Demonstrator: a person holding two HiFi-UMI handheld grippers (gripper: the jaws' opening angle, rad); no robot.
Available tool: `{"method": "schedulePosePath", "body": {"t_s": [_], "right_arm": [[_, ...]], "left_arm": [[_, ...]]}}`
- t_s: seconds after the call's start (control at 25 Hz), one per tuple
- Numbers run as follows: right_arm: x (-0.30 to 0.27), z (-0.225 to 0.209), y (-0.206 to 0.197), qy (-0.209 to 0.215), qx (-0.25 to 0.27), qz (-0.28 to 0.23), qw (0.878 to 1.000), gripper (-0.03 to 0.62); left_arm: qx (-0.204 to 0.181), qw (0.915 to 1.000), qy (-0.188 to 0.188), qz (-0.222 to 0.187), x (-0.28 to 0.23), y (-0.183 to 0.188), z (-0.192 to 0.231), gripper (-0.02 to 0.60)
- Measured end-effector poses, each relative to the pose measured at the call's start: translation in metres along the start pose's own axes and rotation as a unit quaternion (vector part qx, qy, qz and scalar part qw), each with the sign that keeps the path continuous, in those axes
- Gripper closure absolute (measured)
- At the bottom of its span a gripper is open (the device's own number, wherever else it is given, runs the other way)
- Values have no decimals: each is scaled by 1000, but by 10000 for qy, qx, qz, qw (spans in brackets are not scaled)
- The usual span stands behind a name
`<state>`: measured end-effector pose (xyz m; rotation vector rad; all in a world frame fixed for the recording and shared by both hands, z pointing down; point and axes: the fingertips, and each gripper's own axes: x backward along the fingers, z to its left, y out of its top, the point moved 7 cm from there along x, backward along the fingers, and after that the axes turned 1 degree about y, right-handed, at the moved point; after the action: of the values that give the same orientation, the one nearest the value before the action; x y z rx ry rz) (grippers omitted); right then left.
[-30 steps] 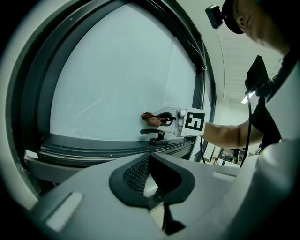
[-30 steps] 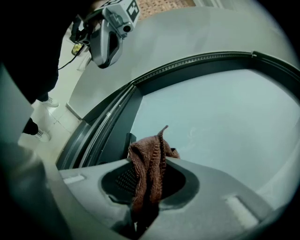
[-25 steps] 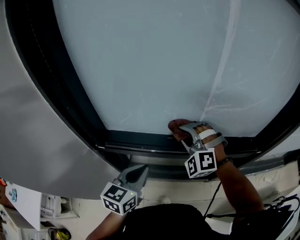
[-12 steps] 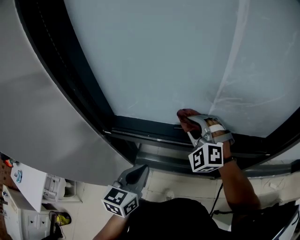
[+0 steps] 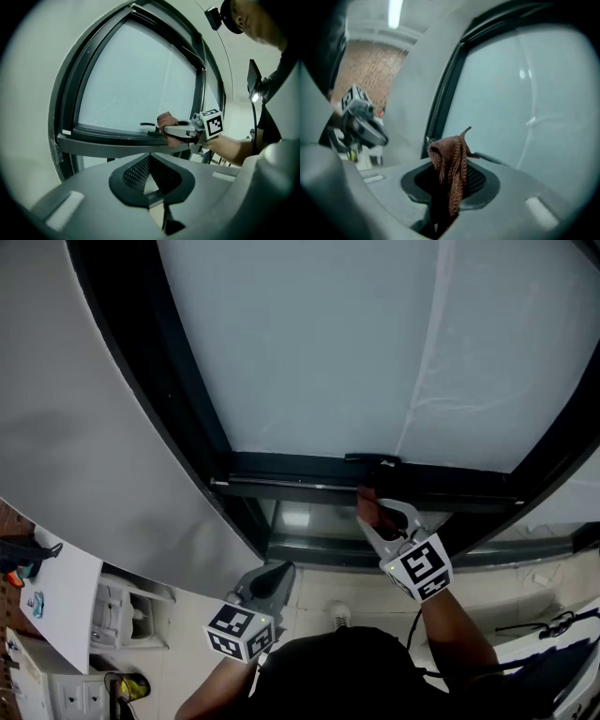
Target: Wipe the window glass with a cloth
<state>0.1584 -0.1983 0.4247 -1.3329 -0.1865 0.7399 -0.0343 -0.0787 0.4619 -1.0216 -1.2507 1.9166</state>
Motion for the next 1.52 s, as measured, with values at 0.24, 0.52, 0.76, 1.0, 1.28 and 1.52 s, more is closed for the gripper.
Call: {"method": "schedulePosePath", "body": {"t_s": [0.24,0.52,0.76,1.0,1.28,1.52], "right_arm": [[61,105,-46,81,-2347,-201,9718,522],[125,172,-50,-458,-2861,-357,9564,522],[173,184,-46,-913,-2705,-440,9574,522],[216,189,-47,-877,-2470,-506,9637,522],[274,193,-51,-508,-1981,-556,9773,522],[324,196,-77,-315,-2054,-499,9769,522]], "left_arm": [[-91,9977,-619,265,40,-27,-23,565],[-141,9906,-1214,616,48,-65,-46,565],[-153,9856,-1584,570,50,-69,-83,565],[-309,9863,-1532,523,63,-73,-122,565],[-307,9911,-1222,421,72,-79,-180,565],[-288,9943,-922,442,82,-98,-231,565]]}}
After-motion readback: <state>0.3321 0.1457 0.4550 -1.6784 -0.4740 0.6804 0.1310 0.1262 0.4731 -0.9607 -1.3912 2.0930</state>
